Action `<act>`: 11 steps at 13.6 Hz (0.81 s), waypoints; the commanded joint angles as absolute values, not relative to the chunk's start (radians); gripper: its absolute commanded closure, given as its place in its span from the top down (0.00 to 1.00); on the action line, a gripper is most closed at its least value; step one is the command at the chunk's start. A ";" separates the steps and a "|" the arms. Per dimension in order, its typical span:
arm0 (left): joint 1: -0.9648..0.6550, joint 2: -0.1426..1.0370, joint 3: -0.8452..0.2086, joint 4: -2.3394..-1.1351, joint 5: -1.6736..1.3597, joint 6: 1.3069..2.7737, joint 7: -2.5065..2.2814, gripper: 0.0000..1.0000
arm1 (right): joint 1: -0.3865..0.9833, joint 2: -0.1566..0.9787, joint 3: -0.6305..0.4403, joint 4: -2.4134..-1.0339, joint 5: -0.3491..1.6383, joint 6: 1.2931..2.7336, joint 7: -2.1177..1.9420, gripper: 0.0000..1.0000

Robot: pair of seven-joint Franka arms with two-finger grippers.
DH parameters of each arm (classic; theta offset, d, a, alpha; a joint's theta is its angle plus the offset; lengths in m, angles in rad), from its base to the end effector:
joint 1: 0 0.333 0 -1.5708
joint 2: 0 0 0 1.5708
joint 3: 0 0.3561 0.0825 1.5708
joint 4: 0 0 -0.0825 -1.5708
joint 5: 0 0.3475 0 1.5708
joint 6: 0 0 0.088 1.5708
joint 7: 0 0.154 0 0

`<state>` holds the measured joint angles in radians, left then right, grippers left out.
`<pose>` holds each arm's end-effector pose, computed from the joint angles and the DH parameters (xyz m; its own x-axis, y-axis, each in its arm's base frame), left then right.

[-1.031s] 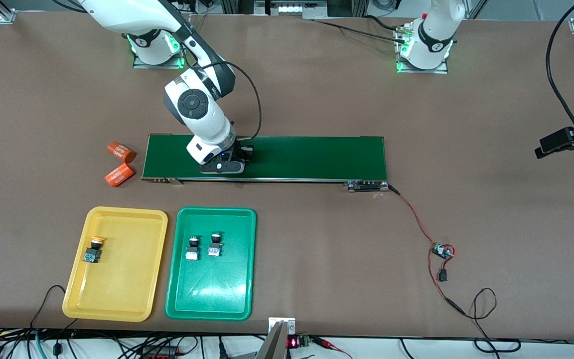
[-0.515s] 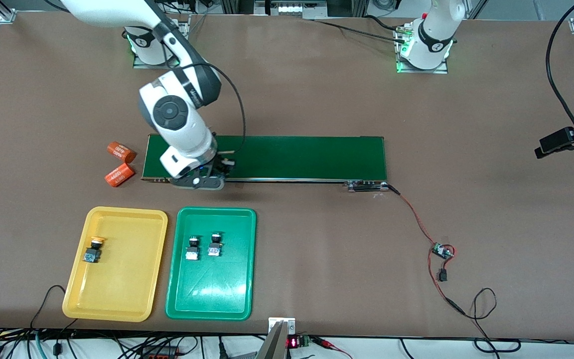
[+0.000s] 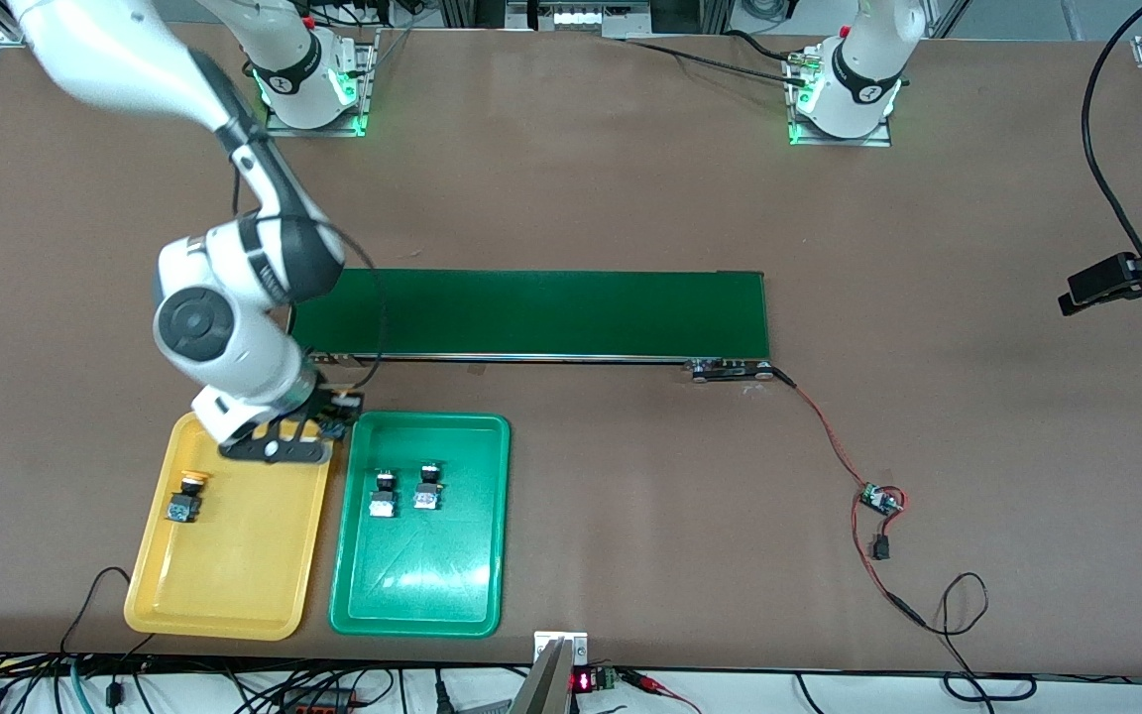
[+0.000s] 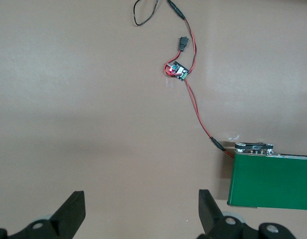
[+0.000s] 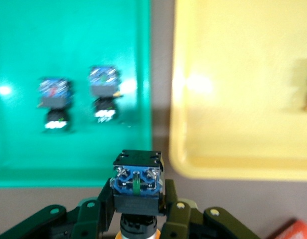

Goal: Sort buttons by color to trays
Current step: 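Lower the button into the yellow tray and open the right gripper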

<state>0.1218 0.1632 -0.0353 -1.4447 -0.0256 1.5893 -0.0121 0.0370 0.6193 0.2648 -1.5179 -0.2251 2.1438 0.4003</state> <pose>0.5727 0.0475 0.5850 0.9949 0.0992 -0.0189 0.0998 -0.9945 0.0311 0.6832 0.1613 0.3156 0.9987 -0.0278 0.0431 -0.0289 -0.9993 0.0252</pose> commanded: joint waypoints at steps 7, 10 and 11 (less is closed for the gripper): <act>0.117 0.147 -0.064 -1.454 -0.038 1.591 0.009 1.00 | 0.012 0.824 0.089 -1.370 -0.270 2.299 0.184 0.20; 0.117 0.147 -0.064 -1.454 -0.034 1.591 0.008 1.00 | -0.001 0.867 0.081 -1.371 -0.293 2.367 0.187 0.20; 0.117 0.147 -0.066 -1.454 -0.034 1.591 0.008 1.00 | -0.003 0.879 0.081 -1.373 -0.295 2.384 0.187 0.20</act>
<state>0.1152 0.1625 -0.0660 -1.4447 -0.0257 1.5908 -0.0115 0.0031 0.8498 0.0767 -1.4004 -0.2769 2.3623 0.1957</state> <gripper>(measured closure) 0.000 0.568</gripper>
